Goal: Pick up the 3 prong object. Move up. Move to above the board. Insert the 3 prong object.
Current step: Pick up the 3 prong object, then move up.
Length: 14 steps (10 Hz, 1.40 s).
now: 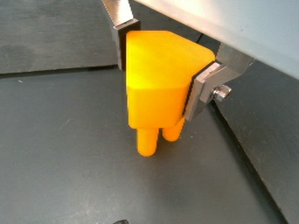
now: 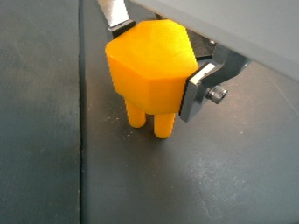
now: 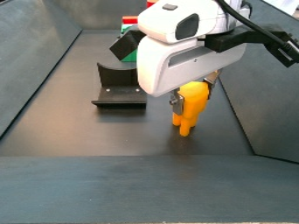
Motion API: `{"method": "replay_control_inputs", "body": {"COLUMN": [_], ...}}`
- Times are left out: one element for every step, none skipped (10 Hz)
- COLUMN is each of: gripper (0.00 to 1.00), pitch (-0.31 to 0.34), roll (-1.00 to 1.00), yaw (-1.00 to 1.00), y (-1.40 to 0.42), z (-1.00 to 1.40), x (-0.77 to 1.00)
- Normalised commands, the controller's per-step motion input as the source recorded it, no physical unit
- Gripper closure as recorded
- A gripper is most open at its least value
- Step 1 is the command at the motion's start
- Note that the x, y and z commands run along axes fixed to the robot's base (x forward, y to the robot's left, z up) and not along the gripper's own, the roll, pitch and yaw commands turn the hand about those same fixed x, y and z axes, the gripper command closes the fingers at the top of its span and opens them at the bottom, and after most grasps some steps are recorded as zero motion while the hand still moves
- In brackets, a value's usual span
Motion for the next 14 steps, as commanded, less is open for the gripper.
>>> {"method": "replay_control_inputs", "body": {"gripper": [1.0,1.0,1.0,1.0,1.0,1.0,1.0,1.0,1.0,1.0,1.0,1.0,1.0,1.0], "pitch": [0.0,0.0,0.0,0.0,0.0,0.0,0.0,0.0,0.0,0.0,0.01,0.038,0.052,0.068], "roll": [0.0,0.0,0.0,0.0,0.0,0.0,0.0,0.0,0.0,0.0,0.0,0.01,0.03,0.07], "yaw": [0.0,0.0,0.0,0.0,0.0,0.0,0.0,0.0,0.0,0.0,0.02,0.02,0.02,0.01], "y": [0.0,0.0,0.0,0.0,0.0,0.0,0.0,0.0,0.0,0.0,-0.05,-0.04,-0.03,-0.01], "z": [0.0,0.0,0.0,0.0,0.0,0.0,0.0,0.0,0.0,0.83,0.81,0.69,0.6,0.35], "x": [0.0,0.0,0.0,0.0,0.0,0.0,0.0,0.0,0.0,0.0,0.01,-0.01,-0.02,-0.02]}}
